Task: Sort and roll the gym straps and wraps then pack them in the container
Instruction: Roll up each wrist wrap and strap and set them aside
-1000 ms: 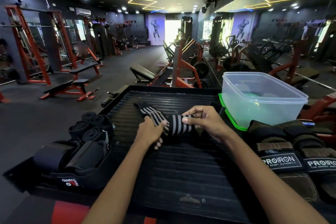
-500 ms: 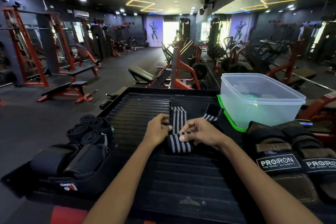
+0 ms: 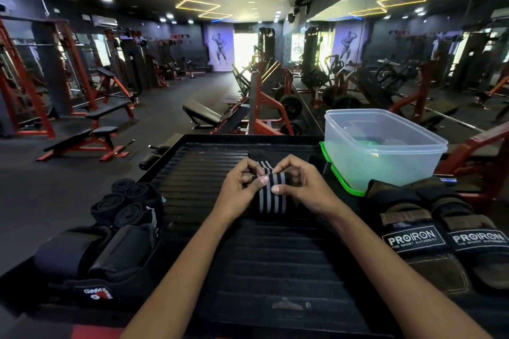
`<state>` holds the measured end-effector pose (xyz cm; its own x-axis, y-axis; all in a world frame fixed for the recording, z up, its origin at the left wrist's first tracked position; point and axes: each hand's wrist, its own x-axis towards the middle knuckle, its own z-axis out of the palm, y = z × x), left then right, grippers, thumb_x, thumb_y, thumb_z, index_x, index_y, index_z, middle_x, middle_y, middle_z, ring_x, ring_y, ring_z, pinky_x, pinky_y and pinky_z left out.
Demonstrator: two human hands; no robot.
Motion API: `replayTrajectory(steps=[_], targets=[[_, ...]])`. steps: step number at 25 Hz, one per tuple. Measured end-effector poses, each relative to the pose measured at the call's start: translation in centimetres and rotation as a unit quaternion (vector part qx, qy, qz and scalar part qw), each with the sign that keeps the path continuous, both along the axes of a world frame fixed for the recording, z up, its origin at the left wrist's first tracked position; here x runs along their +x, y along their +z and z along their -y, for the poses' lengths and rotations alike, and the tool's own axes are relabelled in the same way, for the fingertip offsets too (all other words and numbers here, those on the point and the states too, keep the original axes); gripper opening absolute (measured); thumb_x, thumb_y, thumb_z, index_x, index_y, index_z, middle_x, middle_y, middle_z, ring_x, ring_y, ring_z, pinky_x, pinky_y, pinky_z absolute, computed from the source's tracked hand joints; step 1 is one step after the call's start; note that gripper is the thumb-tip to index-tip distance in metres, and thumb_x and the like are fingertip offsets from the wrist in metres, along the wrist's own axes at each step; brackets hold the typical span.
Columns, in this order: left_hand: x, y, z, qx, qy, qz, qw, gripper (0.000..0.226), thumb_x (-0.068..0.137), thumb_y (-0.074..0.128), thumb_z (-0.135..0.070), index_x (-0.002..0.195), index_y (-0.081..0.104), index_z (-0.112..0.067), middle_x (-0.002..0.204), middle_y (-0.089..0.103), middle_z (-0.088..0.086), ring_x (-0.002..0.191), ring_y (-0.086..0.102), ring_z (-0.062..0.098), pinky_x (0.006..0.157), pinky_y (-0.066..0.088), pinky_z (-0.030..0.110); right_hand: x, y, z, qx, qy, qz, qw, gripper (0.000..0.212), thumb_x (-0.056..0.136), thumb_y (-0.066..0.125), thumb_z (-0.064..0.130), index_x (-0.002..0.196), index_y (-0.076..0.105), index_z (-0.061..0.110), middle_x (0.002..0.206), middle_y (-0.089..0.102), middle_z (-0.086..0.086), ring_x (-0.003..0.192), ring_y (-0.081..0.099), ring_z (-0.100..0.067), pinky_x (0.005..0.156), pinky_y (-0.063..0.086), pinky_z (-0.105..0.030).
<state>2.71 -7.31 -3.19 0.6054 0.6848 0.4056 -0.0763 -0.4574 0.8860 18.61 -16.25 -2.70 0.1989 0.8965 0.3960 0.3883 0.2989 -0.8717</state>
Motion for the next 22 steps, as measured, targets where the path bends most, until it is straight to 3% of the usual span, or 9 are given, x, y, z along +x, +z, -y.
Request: replayTrajectory(steps=[3, 6, 8, 10, 14, 18, 20, 22], targets=[[0.0, 0.1, 0.2, -0.052, 0.002, 0.036, 0.998, 0.011, 0.09, 0.064, -0.01, 0.082, 0.058, -0.014, 0.07, 0.053, 0.013, 0.067, 0.042, 0.022, 0.06, 0.037, 0.018, -0.5, -0.3, -0.1, 0.026, -0.035, 0.029, 0.999, 0.025, 0.073, 0.08, 0.016, 0.092, 0.064, 0.016, 0.091, 0.07, -0.01, 0.085, 0.065, -0.027, 0.083, 0.051, -0.048], [0.0, 0.0, 0.3, -0.068, -0.017, 0.036, 0.997, 0.009, 0.093, 0.061, -0.016, 0.085, 0.06, -0.015, 0.073, 0.056, 0.012, 0.069, 0.048, 0.02, 0.066, 0.04, 0.022, -0.7, 0.0, 0.3, 0.031, -0.069, 0.049, 0.996, 0.015, 0.079, 0.077, 0.011, 0.092, 0.068, 0.01, 0.087, 0.073, -0.003, 0.081, 0.069, -0.015, 0.079, 0.054, -0.029], [0.1, -0.2, 0.5, -0.046, -0.041, 0.001, 0.998, 0.004, 0.091, 0.064, -0.015, 0.091, 0.062, -0.018, 0.084, 0.066, -0.001, 0.079, 0.061, 0.007, 0.075, 0.047, 0.017, -0.7, 0.2, 0.7, 0.027, -0.103, 0.066, 0.992, 0.009, 0.084, 0.073, 0.016, 0.085, 0.068, 0.008, 0.073, 0.068, 0.001, 0.06, 0.06, -0.002, 0.062, 0.049, -0.02], [0.2, -0.4, 0.3, 0.009, -0.017, -0.04, 0.999, 0.008, 0.089, 0.067, -0.015, 0.093, 0.064, -0.02, 0.09, 0.069, -0.005, 0.085, 0.064, 0.004, 0.078, 0.048, 0.016, -0.6, 0.2, 0.8, 0.014, -0.113, 0.052, 0.992, 0.015, 0.087, 0.07, 0.019, 0.08, 0.067, 0.006, 0.064, 0.061, 0.001, 0.05, 0.053, 0.0, 0.052, 0.045, -0.018], [0.0, -0.4, 0.4, 0.073, 0.025, -0.045, 0.996, 0.005, 0.09, 0.065, -0.015, 0.093, 0.061, -0.018, 0.088, 0.066, -0.004, 0.081, 0.061, 0.003, 0.073, 0.047, 0.015, -0.9, 0.2, 0.9, 0.002, -0.09, 0.02, 0.996, 0.019, 0.09, 0.066, 0.019, 0.082, 0.066, 0.002, 0.065, 0.061, -0.004, 0.051, 0.056, -0.005, 0.05, 0.048, -0.019], [0.5, -1.4, 1.2, 0.14, -0.011, -0.093, 0.986, 0.013, 0.101, 0.043, -0.014, 0.109, 0.04, -0.005, 0.104, 0.057, 0.011, 0.095, 0.056, 0.018, 0.082, 0.046, 0.027, -0.9, -0.1, 0.8, -0.012, -0.088, 0.038, 0.995, 0.02, 0.096, 0.057, 0.017, 0.089, 0.067, 0.001, 0.058, 0.06, 0.009, 0.046, 0.056, -0.003, 0.047, 0.046, -0.018], [0.5, -1.7, 1.0, 0.153, -0.011, -0.1, 0.983, 0.012, 0.102, 0.04, -0.015, 0.108, 0.035, -0.006, 0.106, 0.052, 0.009, 0.095, 0.052, 0.014, 0.08, 0.044, 0.017, -0.9, -0.4, 0.8, -0.019, -0.08, 0.055, 0.995, 0.021, 0.099, 0.052, 0.017, 0.098, 0.067, 0.002, 0.066, 0.063, 0.011, 0.053, 0.06, -0.005, 0.051, 0.05, -0.022], [0.4, -1.8, 0.9, 0.16, -0.011, -0.107, 0.981, 0.01, 0.102, 0.039, -0.016, 0.107, 0.035, -0.009, 0.104, 0.049, 0.004, 0.091, 0.048, 0.007, 0.078, 0.04, 0.012, -0.8, -0.7, 0.7, -0.018, -0.079, 0.076, 0.994, 0.022, 0.101, 0.047, 0.017, 0.112, 0.064, 0.007, 0.091, 0.066, 0.001, 0.073, 0.064, -0.01, 0.056, 0.053, -0.022]])
